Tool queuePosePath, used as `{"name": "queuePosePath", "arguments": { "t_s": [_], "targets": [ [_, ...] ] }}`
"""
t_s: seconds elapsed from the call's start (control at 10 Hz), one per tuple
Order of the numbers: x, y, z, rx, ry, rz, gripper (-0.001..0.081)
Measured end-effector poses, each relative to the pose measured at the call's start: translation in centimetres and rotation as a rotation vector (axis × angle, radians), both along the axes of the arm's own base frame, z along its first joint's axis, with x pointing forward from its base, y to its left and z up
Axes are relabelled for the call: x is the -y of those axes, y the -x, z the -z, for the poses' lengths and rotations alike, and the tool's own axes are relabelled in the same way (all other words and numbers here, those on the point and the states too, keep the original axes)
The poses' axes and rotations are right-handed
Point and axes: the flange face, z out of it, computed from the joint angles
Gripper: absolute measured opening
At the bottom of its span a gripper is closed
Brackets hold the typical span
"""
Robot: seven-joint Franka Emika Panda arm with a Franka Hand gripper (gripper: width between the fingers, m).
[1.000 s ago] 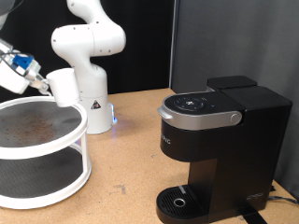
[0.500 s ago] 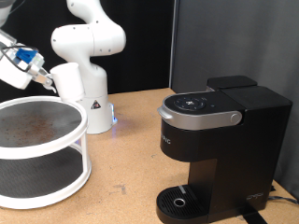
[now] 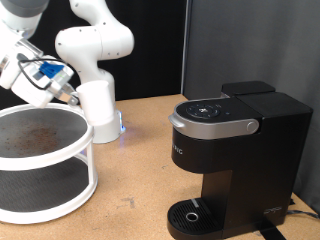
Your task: Make a cup of coffee with the keurig machine
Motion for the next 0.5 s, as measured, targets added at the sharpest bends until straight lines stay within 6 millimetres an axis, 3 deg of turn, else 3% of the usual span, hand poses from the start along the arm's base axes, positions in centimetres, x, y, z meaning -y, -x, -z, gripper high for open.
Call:
{"name": "queuePosePath", "arguments": {
  "t_s": [0.5],
  "targets": [
    [-4.2, -5.0, 1.8, -0.022, 0.051, 0.084, 0.0074]
  ]
}}
